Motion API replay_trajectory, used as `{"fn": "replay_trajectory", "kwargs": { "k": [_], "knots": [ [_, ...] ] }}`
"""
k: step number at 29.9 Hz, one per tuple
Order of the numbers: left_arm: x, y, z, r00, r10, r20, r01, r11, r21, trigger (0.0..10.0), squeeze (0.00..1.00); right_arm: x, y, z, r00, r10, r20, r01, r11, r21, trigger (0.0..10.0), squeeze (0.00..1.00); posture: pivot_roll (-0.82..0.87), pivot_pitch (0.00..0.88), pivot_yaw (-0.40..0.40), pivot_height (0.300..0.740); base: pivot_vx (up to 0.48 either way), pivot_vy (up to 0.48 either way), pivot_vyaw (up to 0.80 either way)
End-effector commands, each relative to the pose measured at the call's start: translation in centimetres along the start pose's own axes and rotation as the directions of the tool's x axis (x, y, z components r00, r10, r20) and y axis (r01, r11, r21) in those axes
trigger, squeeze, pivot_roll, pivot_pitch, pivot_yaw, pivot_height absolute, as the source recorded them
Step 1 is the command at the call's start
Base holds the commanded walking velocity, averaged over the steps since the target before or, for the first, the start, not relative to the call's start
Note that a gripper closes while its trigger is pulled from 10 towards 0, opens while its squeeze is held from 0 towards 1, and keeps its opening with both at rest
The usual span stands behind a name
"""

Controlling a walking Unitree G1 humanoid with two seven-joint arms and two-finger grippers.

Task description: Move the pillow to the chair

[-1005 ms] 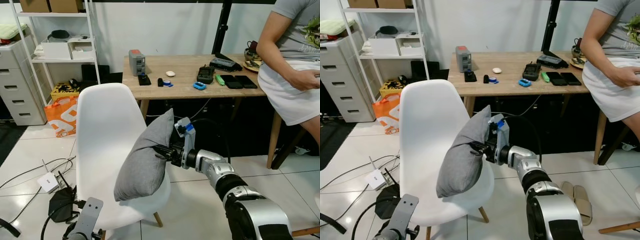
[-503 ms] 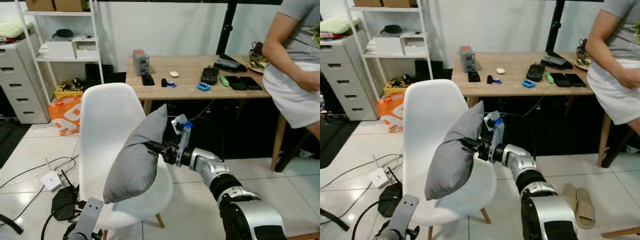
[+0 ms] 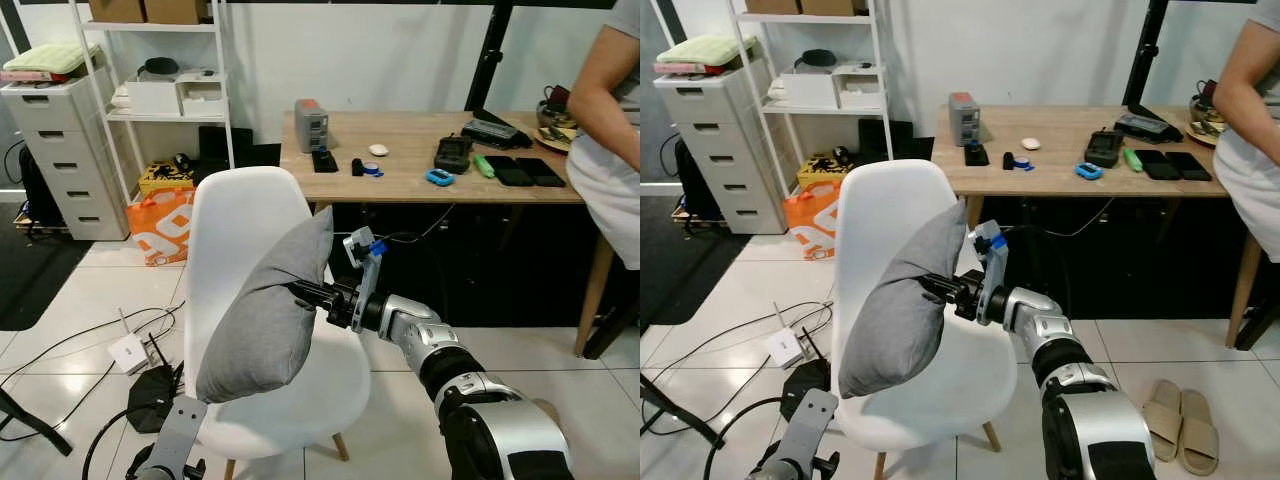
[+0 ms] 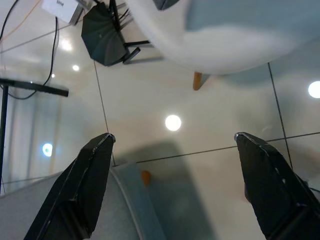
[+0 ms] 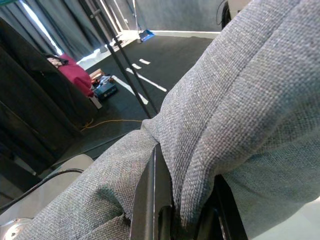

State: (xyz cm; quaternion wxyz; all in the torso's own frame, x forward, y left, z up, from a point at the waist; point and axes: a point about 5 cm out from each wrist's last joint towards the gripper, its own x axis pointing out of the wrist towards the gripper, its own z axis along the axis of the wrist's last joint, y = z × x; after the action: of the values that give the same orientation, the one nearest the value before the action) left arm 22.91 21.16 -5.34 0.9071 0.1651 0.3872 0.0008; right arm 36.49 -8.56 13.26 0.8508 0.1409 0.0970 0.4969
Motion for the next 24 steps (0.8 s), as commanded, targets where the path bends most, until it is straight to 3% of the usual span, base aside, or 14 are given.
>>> {"fn": "replay_trajectory", "kwargs": {
  "k": [1, 5, 12, 21, 24],
  "knots": [
    [-0.08, 0.06, -0.42, 1.000, -0.008, -0.012, 0.008, 1.000, 0.011, 10.0, 0.00, 0.39, 0.40, 2.15, 0.994, 0.045, 0.096, -0.040, 0.998, -0.052, 10.0, 0.00, -0.13, 0.018, -0.039, 0.740, 0.000, 0.000, 0.66],
    [-0.08, 0.03, -0.38, 1.000, -0.016, -0.010, 0.016, 1.000, 0.008, 10.0, 0.00, 0.35, 0.41, 2.25, 0.994, 0.049, 0.101, -0.044, 0.998, -0.052, 10.0, 0.00, -0.13, 0.019, -0.038, 0.740, 0.000, 0.000, 0.66],
    [-0.06, 0.13, -0.30, 1.000, -0.018, -0.006, 0.018, 1.000, 0.000, 10.0, 0.00, 0.32, 0.40, 2.34, 0.993, 0.051, 0.106, -0.046, 0.998, -0.051, 10.0, 0.00, -0.13, 0.019, -0.037, 0.740, 0.000, -0.413, 0.66],
    [-0.07, 0.30, -0.32, 1.000, 0.001, -0.006, -0.001, 1.000, -0.008, 10.0, 0.00, 0.37, 0.32, 2.21, 0.996, 0.031, 0.086, -0.026, 0.998, -0.065, 10.0, 0.00, -0.13, 0.021, -0.039, 0.740, 0.000, 0.000, 0.65],
    [-0.06, 0.22, -0.27, 1.000, 0.001, -0.005, -0.001, 1.000, -0.010, 10.0, 0.00, 0.39, 0.14, 2.03, 0.997, -0.002, 0.072, 0.006, 0.998, -0.061, 10.0, 0.00, -0.13, 0.020, -0.040, 0.740, 0.000, 0.000, 0.00]
  ]
}}
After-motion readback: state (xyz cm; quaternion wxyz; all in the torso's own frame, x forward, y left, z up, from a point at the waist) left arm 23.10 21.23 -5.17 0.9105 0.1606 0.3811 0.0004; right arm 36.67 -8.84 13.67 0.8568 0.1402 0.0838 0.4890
